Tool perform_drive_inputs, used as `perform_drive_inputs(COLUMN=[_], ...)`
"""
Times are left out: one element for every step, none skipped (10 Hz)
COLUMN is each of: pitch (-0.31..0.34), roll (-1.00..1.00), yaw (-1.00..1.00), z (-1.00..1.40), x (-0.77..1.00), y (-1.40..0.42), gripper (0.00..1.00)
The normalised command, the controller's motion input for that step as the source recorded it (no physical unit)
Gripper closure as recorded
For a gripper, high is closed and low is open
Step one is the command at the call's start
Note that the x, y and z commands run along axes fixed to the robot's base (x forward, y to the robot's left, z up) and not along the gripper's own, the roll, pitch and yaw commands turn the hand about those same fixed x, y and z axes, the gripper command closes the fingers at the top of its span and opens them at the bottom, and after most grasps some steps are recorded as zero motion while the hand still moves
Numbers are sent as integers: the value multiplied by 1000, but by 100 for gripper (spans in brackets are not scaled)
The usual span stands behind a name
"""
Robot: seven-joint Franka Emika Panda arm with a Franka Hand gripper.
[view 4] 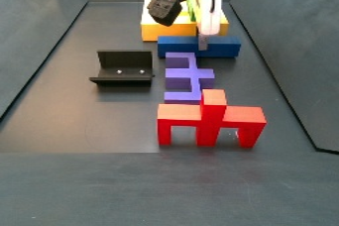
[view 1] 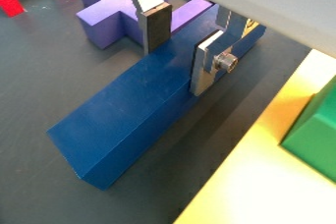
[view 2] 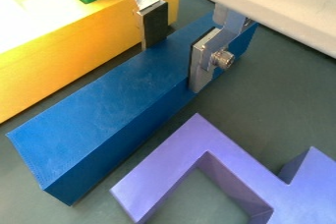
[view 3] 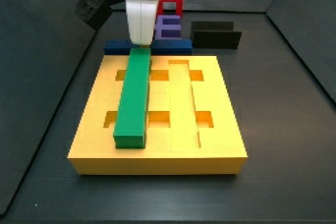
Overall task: Pick up the blue object. Move up. Move to above the board. Insert the blue object.
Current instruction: Pick up the blue object, then move up.
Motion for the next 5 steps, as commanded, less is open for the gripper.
perform_drive_inputs(pitch=[0, 0, 0, 0, 0], roll=[0, 0, 0, 0, 0], yaw=[0, 0, 0, 0, 0], z=[0, 0, 0, 0, 833], x=[0, 0, 0, 0, 0], y=[0, 0, 0, 0, 0], gripper=[100, 100, 100, 100, 100])
